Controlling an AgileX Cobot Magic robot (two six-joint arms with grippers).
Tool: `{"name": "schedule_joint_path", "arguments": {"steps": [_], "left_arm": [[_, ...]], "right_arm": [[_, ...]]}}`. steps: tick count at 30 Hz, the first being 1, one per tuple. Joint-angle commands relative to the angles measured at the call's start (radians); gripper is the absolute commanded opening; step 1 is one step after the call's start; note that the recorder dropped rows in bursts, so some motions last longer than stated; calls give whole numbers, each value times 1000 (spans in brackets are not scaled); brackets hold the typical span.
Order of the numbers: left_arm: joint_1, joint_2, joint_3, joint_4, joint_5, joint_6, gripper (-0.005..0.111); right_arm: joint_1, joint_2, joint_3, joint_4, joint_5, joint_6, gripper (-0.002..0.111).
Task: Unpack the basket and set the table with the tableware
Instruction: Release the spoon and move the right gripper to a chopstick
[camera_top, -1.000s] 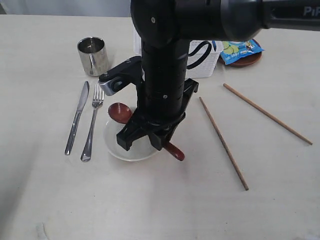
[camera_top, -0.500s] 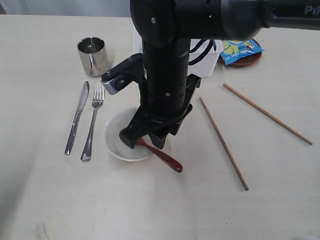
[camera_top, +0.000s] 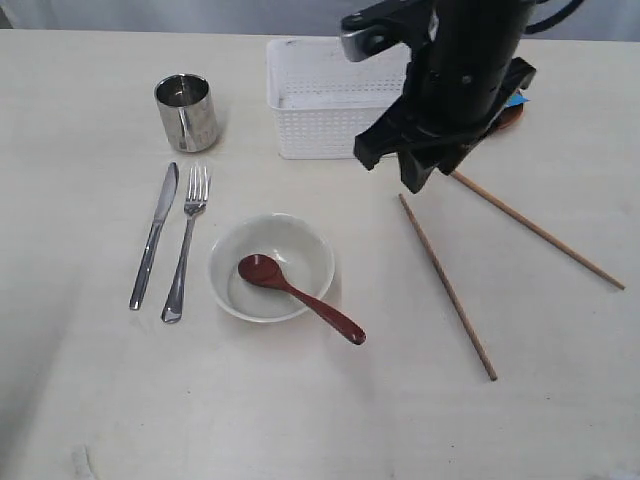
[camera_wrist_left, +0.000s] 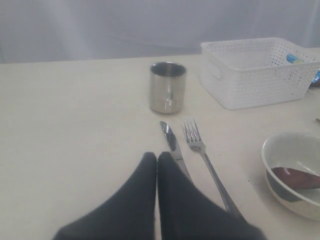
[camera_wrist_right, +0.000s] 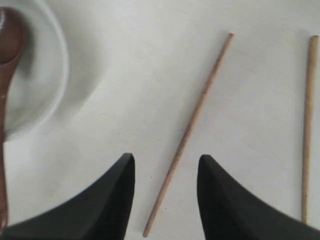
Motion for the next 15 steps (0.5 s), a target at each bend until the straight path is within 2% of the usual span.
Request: {"name": "schedule_joint_path", "arguments": {"steps": [1,6,15], "left_arm": [[-6,-3,3,4,-2,-1,0],[-6,-3,3,4,-2,-1,0],[-6,-3,3,2,-2,-3,0]], "right_arm": [[-66,-5,113,-2,-166,22,40],[-83,-3,263,-9,-359,29,40],[-83,108,323,-9,-422,29,40]]}}
